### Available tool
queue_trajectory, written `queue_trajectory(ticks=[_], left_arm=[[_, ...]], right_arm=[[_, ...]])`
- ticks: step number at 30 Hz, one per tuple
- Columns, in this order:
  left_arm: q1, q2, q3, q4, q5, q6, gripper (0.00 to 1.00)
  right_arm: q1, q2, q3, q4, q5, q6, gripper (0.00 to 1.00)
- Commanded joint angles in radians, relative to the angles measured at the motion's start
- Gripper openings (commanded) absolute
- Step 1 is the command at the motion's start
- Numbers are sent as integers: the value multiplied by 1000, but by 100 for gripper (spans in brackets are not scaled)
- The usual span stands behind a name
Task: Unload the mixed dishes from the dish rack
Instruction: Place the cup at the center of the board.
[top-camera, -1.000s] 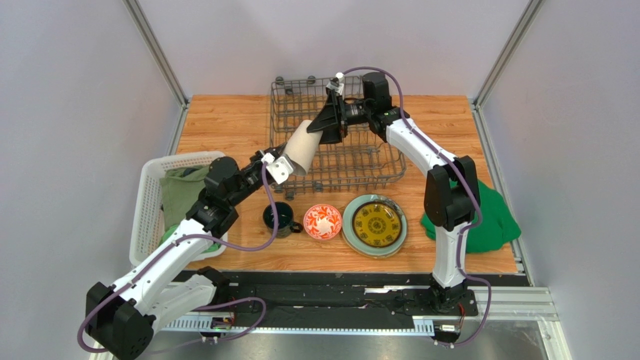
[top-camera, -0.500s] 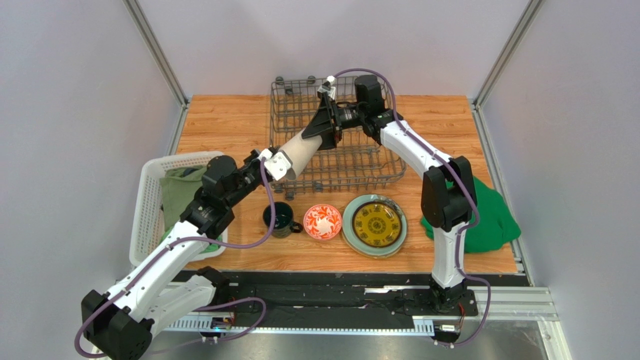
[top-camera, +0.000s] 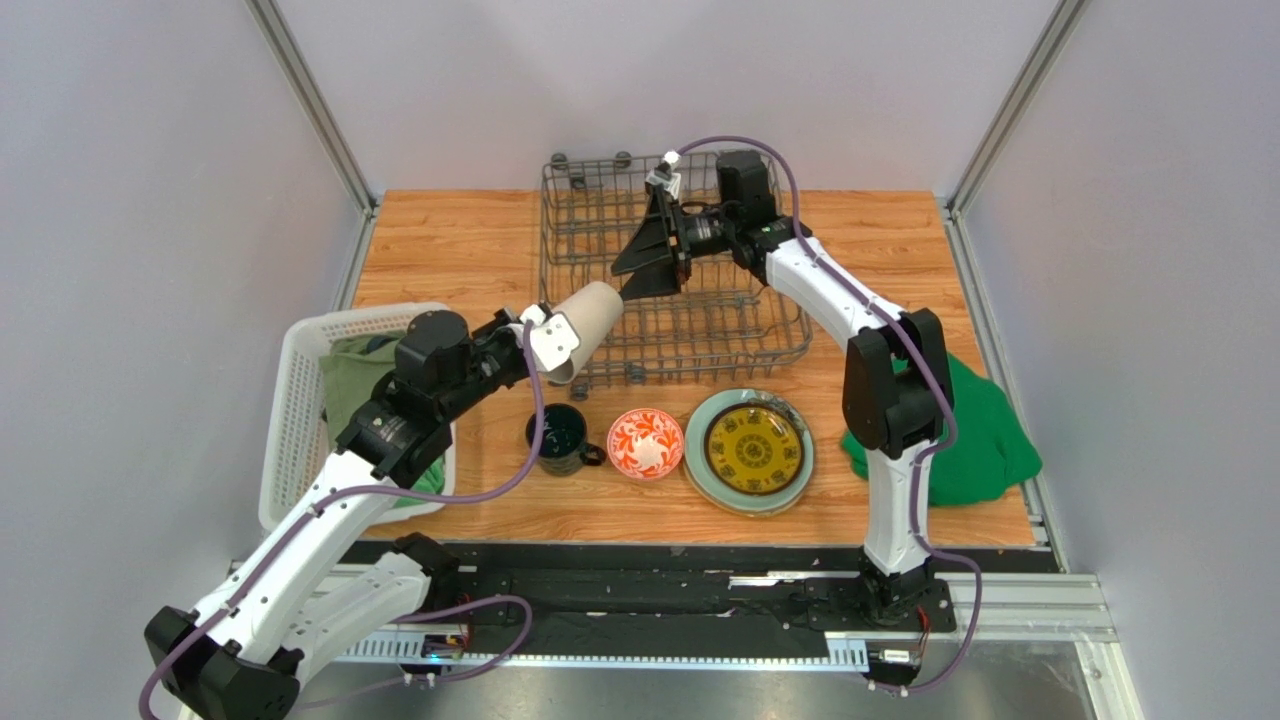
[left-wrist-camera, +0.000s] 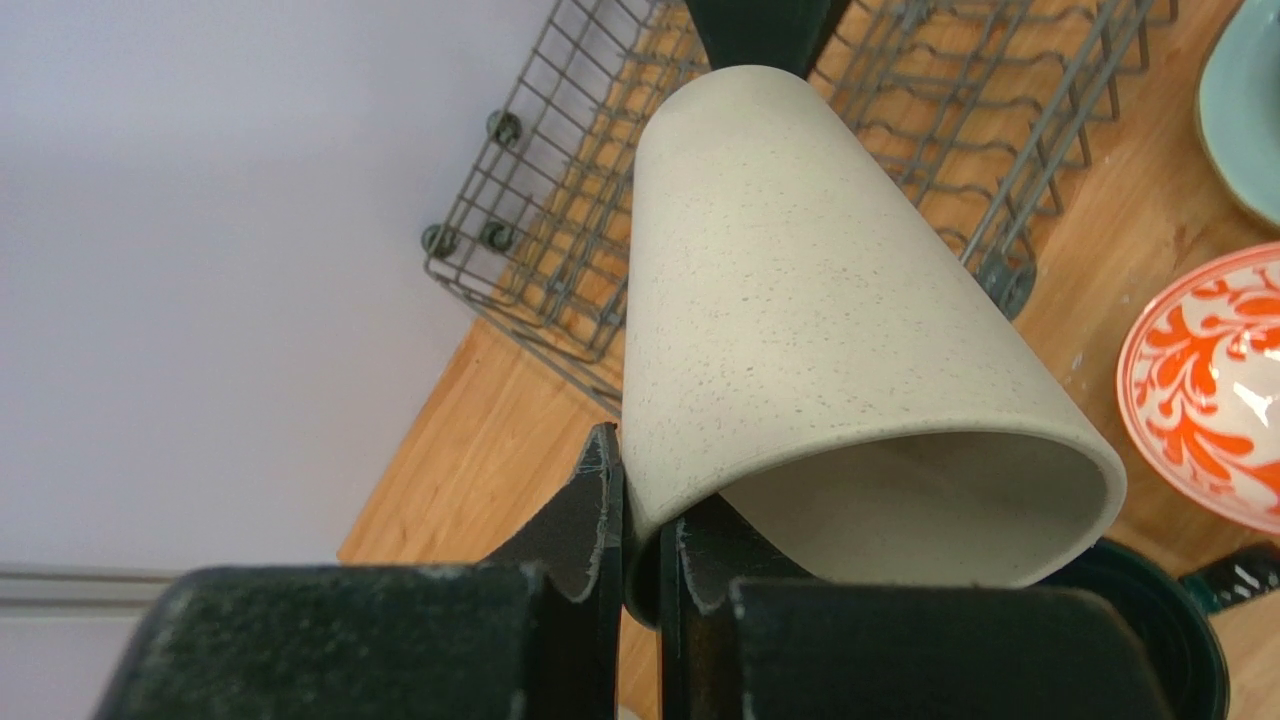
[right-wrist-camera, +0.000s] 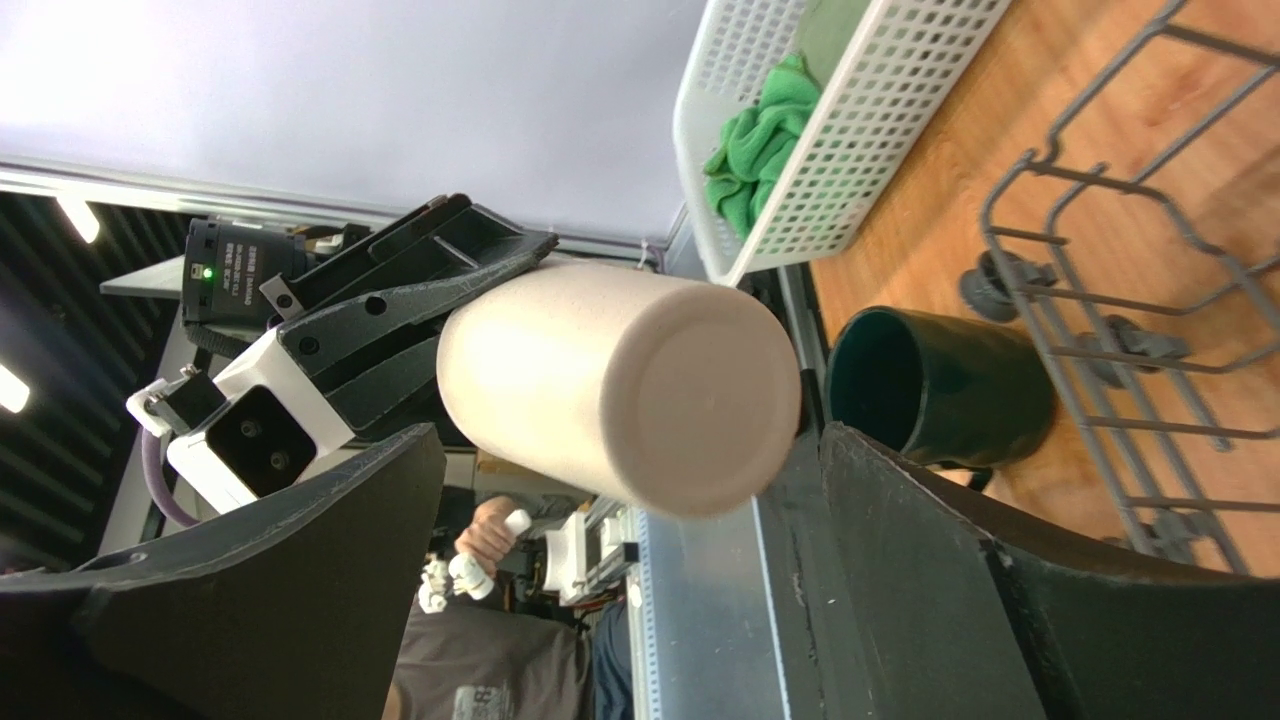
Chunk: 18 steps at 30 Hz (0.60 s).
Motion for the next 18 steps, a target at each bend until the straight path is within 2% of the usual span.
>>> queue_trajectory(ticks=[1, 5, 12, 18], left_arm=[[15, -19, 79, -175, -20, 101, 0], [58, -6, 165, -310, -15, 177, 0], [203, 43, 306, -561, 35, 298, 0], [222, 153, 404, -814, 23, 413, 0]], right_arm=[[-28, 5, 62, -94, 32, -100, 99], [-30, 5, 59, -116, 35, -117, 99], [-30, -4, 55, -145, 39, -143, 99], [-31, -15, 49, -154, 45, -154, 99]])
